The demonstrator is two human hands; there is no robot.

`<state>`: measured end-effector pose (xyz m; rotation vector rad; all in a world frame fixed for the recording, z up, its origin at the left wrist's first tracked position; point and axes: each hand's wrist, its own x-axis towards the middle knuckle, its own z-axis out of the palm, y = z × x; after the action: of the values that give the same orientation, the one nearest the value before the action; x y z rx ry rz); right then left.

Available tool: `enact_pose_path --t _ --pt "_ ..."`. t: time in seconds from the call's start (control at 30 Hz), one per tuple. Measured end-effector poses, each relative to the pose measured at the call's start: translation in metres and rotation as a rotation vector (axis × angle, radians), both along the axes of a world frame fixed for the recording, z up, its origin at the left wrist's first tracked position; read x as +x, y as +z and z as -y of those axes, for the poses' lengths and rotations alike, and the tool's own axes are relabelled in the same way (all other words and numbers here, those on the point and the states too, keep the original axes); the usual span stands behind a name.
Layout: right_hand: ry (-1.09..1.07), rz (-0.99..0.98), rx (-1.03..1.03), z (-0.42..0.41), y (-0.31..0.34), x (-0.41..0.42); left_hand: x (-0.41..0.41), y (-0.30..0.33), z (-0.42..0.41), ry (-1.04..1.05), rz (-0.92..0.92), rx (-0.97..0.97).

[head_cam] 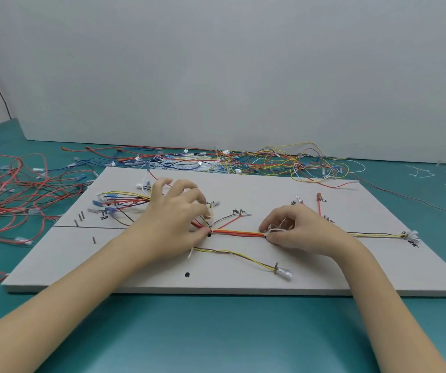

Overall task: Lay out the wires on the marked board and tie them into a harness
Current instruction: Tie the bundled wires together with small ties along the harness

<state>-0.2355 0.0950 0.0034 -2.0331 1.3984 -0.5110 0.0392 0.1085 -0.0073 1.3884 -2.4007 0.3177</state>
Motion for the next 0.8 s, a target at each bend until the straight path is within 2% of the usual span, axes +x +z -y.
enact_pose_path --t 0.17,0.33,0.5,0.8 --pt "0.079 -0.082 -0.020 0.001 0.000 0.001 -0.002 0.001 0.006 -0.025 -0.001 0.090" --pt "0.094 -0.121 -0.060 -0.001 -0.002 0.001 -0.005 -0.011 -0.001 -0.082 0.036 -0.069" --pt "0.068 -0.051 -0.109 -0.001 -0.001 0.000 -0.004 -0.017 0.000 -0.073 0.071 -0.211" --pt "0.037 -0.008 -0.103 0.001 -0.003 0.000 -0.004 -0.023 0.005 -0.071 0.048 -0.236"
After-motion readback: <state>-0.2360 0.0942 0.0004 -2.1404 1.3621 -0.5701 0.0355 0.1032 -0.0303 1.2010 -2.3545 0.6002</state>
